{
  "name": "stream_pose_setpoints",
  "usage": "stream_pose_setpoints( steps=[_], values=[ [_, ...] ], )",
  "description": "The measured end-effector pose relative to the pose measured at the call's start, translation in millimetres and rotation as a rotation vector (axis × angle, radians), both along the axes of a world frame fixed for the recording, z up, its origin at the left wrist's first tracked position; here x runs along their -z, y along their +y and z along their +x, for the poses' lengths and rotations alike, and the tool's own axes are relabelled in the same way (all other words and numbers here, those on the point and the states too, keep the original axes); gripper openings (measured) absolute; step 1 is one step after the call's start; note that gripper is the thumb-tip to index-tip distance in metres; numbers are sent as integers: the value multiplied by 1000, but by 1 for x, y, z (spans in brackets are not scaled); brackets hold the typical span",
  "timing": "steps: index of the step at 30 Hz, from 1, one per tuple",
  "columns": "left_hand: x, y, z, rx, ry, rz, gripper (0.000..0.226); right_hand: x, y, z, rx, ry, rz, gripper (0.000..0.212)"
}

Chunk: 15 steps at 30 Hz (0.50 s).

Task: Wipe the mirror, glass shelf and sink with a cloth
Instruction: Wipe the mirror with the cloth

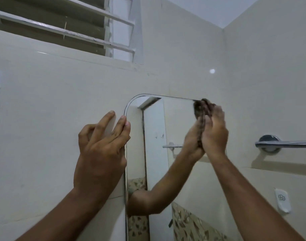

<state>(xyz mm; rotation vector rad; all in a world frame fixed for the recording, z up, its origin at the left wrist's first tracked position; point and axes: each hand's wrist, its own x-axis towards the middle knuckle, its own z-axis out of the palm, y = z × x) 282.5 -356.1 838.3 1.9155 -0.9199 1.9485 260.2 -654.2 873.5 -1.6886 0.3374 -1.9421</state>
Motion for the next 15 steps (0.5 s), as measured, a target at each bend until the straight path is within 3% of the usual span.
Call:
stream_pose_setpoints(
  steps=[3, 6, 12, 15],
  values=[
    [-1, 0, 2, -24, 26, 19, 47, -3, -27, -2, -10, -5, 164, 51],
    [-3, 1, 3, -55, 29, 33, 48, -8, -3, 2, -20, -33, 176, 44],
    [-3, 2, 4, -8, 6, -1, 41, -9, 127, 14, -105, -24, -332, 52],
    [0, 4, 8, 125, -30, -46, 33, -4, 172, 15, -125, 13, -468, 54]
  ],
)
